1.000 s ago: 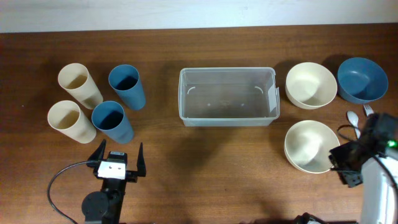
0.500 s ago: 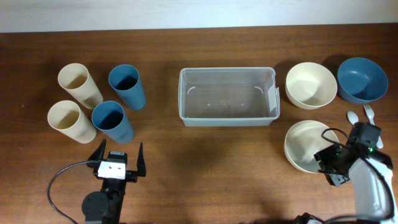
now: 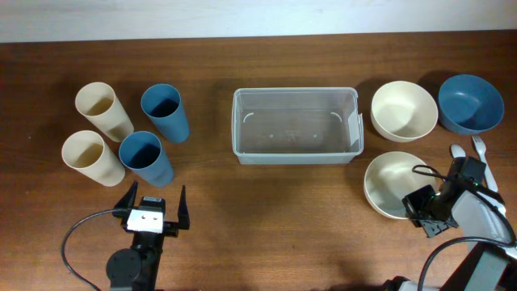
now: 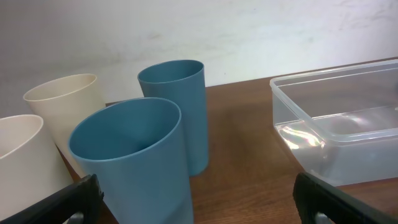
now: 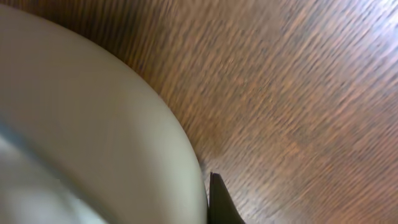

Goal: Pack container
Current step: 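Grasp the rim of the front cream bowl with the right gripper, then lift the cream bowl and lower it into the clear container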

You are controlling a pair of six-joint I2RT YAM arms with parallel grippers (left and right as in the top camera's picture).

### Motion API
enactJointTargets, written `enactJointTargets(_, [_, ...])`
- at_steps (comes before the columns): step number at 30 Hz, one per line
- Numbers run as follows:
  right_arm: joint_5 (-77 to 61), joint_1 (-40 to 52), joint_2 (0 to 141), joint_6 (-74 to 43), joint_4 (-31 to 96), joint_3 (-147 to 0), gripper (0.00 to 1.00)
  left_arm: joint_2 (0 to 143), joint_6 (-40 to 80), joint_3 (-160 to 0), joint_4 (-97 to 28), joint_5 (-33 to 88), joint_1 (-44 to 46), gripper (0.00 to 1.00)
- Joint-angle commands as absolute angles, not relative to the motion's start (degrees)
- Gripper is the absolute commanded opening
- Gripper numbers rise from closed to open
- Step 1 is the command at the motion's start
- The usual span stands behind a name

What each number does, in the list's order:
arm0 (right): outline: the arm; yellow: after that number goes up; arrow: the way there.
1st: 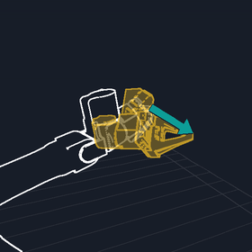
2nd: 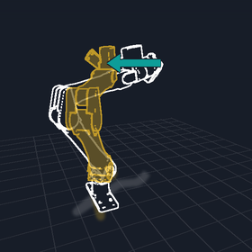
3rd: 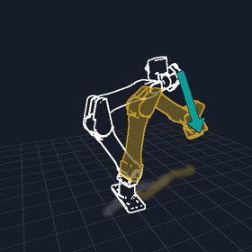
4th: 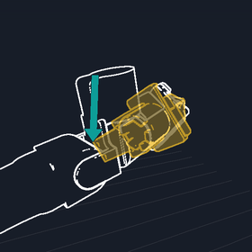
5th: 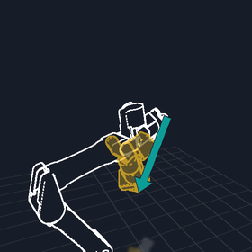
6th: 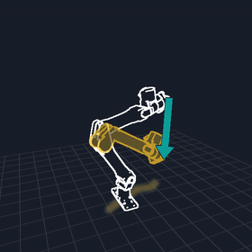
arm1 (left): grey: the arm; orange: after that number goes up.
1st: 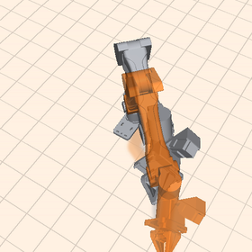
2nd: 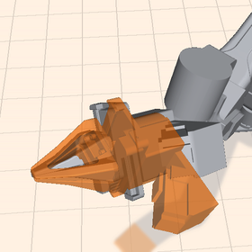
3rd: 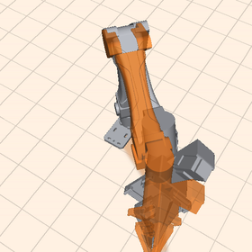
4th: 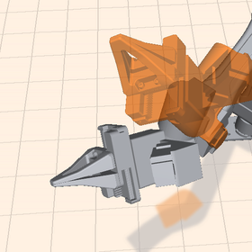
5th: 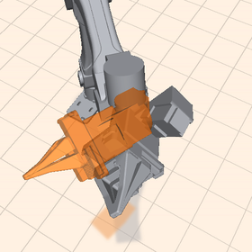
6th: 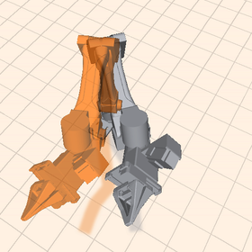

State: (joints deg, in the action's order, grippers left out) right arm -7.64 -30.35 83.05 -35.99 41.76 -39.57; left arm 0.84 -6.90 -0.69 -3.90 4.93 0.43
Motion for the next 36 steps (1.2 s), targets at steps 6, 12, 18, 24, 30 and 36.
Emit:
enactJointTargets(6, [-10.4, -30.5, 76.8, -31.3, 49.3, -44.3, 0.04, 0.4, -7.8, -0.5, -4.3, 4.7, 0.6, 1.0])
enactJointTargets(12, [-18.3, -31.7, 68.9, -25.6, 53.3, -46.9, 0.04, 0.4, -7.8, -0.5, -4.3, 4.7, 0.6, 1.0])
enactJointTargets(18, [-32.8, -36.4, 61.8, -24.8, 53.3, -48.9, 0.04, 0.4, -7.8, -0.5, -4.3, 4.7, 0.6, 1.0])
enactJointTargets(24, [-34.4, -33.8, 60.9, -30.8, 52.8, -62.7, 0.04, 0.4, -7.8, -0.5, -4.3, 4.7, 0.6, 1.0])
enactJointTargets(30, [-28.6, -25.6, 68.7, -32.1, 53.4, -80.4, 0.04, 0.4, -7.8, -0.5, -4.3, 4.7, 0.6, 1.0])
enactJointTargets(36, [-21.7, -11.8, 80.9, -32.4, 54.7, -92.2, 0.04, 0.4, -7.8, -0.5, -4.3, 4.7, 0.6, 1.0])
